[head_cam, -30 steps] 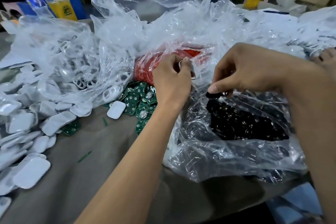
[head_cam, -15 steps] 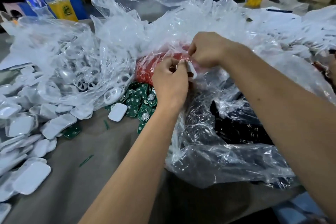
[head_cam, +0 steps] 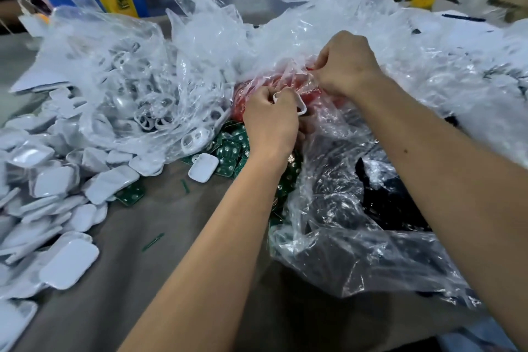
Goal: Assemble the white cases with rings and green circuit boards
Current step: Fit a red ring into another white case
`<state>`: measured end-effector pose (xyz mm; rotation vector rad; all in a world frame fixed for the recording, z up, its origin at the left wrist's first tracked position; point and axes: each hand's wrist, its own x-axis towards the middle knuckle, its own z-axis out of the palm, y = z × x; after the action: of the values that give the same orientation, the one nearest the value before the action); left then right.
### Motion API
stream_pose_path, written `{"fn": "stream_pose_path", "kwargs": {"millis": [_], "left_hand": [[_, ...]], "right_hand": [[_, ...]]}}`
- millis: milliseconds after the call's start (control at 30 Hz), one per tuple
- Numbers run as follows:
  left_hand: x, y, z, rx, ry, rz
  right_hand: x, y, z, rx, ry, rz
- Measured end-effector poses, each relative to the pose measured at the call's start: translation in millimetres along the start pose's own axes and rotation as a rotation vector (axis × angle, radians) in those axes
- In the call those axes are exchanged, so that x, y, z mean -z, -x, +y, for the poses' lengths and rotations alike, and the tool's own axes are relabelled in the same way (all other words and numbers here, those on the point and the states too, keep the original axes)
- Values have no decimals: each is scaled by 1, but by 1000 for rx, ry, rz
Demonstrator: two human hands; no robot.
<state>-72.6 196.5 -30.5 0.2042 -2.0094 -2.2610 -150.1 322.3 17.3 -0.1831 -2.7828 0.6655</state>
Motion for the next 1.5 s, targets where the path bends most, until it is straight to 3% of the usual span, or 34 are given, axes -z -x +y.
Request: {"fn": "stream_pose_path", "kwargs": {"millis": [200,367,533,733,900,1033,1133,1233,1367,1500], "left_hand": [[18,-2,3,31,20,16],[29,-6,4,68,-9,23],[38,-8,3,62,-51,-7],[26,-6,5,155,274,-45],[28,-6,9,230,457,-38],[55,-7,12,206,552,-70],[85,-6,8,125,486,-65],[116,-2,1,68,300,-103],[148,2,-9,-16,130,-96],[159,-3,-23,-66,-72,-24]], "right_hand": [[6,8,0,-89,-81,48],[18,10,0,-114,-140,226],[17,14,13,-170,-253,133],[2,15,15,-137,-358,153],[4,17,22,-140,-470,349],[10,38,-5,-21,-830,194],[-1,73,-38,65,-1125,-106],[-33,104,-61,6,-1437,-379],[-77,130,-75,-166,-1622,-605],[-94,125,-67,-182,-1633,-667]]}}
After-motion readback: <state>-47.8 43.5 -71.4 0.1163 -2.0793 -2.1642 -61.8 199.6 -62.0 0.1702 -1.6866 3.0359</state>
